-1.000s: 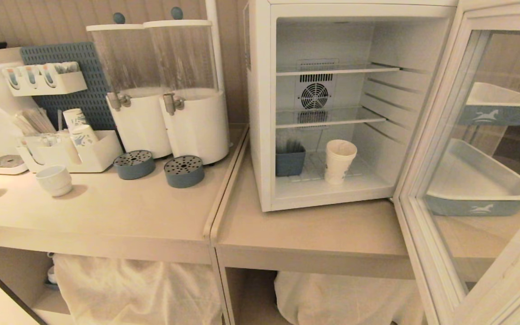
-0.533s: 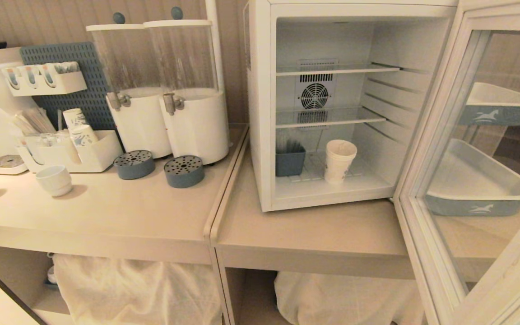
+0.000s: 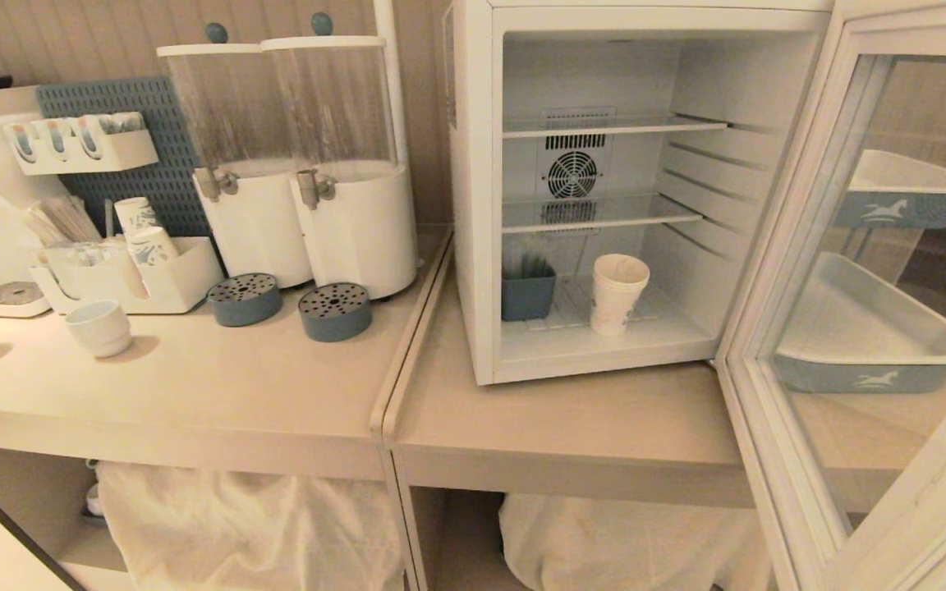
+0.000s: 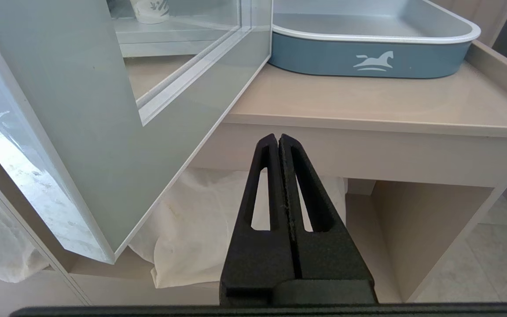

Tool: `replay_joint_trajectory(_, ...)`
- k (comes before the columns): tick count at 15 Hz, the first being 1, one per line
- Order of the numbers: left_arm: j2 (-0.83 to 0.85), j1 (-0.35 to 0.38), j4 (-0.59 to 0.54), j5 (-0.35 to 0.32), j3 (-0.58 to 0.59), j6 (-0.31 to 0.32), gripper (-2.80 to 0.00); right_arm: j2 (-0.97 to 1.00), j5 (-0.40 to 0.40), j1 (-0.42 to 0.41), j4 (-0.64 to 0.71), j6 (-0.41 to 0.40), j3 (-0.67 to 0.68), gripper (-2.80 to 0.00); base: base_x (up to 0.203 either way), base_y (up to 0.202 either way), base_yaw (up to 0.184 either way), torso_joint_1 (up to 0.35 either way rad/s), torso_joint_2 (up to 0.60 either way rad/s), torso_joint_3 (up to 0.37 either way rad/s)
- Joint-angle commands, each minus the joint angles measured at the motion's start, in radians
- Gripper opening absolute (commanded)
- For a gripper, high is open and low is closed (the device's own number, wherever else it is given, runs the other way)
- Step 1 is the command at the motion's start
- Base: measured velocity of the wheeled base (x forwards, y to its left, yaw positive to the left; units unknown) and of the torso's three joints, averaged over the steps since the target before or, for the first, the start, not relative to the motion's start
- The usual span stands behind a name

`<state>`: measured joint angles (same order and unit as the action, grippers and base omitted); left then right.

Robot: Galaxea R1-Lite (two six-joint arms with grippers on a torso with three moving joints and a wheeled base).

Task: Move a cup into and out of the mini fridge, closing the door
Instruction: Take the paper cup out of the freezer

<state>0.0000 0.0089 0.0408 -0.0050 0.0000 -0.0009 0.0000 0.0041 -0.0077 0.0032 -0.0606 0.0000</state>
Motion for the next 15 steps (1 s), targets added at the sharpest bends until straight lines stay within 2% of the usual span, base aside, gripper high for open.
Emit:
replay_joint_trajectory(1, 0.0, 0.0, -0.001, -0.001, 0.014, 0.001, 0.0, 0.002, 0.001, 0.0, 0.0, -0.001, 0.0, -2.8, 0.0, 0.0, 0.0, 0.0, 0.0, 0.0)
replay_joint_trajectory(4, 0.0, 0.0, -0.001, -0.001, 0.014, 0.001, 0.0, 0.002, 0.001, 0.0, 0.001, -0.001, 0.0, -2.8, -0.041, 0.0, 0.001, 0.001, 0.0, 0.0)
replay_joint_trajectory(11, 0.0, 0.0, -0.001, -0.001, 0.014, -0.001, 0.0, 0.002, 0.001, -0.001, 0.001, -0.001, 0.0, -2.8, -0.18, 0.0, -0.001, 0.002, 0.0, 0.002)
replay_joint_trajectory(15, 0.0, 0.0, 0.001, 0.0, 0.014, 0.002, 0.0, 0.003, 0.001, -0.002, 0.012, -0.001, -0.002, -2.8, -0.014, 0.008, 0.0, -0.001, 0.0, 0.002)
